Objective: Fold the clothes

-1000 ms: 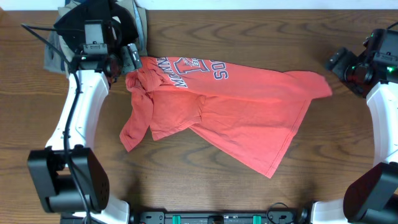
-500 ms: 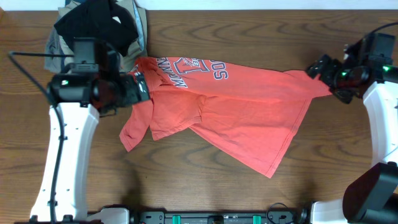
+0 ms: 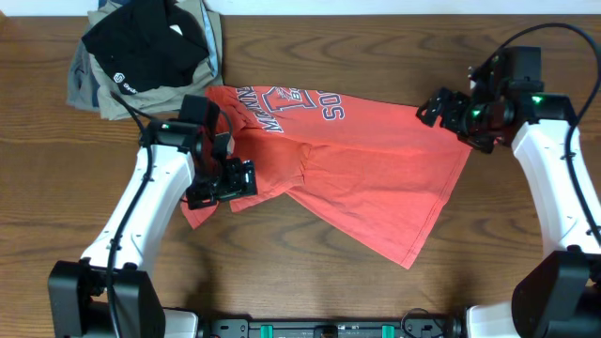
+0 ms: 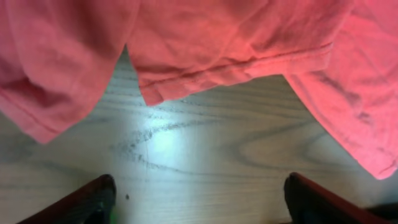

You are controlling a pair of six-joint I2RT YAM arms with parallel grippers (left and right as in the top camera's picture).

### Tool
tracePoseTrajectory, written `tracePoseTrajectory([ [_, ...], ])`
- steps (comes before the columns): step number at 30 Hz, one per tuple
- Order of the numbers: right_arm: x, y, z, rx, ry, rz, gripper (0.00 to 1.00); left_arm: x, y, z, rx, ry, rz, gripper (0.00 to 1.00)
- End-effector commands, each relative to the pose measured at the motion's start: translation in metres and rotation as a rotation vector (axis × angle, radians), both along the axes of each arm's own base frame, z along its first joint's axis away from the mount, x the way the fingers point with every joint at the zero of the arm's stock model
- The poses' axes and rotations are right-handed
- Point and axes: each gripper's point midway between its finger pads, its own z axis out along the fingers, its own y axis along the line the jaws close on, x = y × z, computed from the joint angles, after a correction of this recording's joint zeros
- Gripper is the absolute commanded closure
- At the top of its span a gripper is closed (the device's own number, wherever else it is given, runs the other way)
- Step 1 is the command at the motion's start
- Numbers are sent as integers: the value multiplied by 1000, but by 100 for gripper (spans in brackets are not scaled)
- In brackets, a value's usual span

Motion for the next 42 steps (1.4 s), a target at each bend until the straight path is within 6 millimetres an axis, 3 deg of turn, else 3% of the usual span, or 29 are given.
tracePoseTrajectory([
  [1,-3,5,-5,-40,9,25,1,-5,-2,-18,-9,18,1,15],
  [8,-4,9,-6,-43,8,36,2,-7,-1,-54,-12,10,55,17],
  [15,-4,10,-6,-42,11,39,4,4,-3,-60,-22,-48,63,23],
  [32,-7,10,-8,-57,21,42,4,0,-2,-102,-2,67,87,24],
  [37,-7,6,-9,-78,23,33,4,5,-3,-103,-6,51,87,56],
  [40,-8,4,-11,-91,28,27,4,5,-3,-103,-6,49,87,81],
  [41,-8,4,-11,-95,29,26,4,5,-3,-102,-6,51,87,94],
  [42,-8,3,-12,-99,31,24,4,3,-3,-102,-5,58,88,94],
])
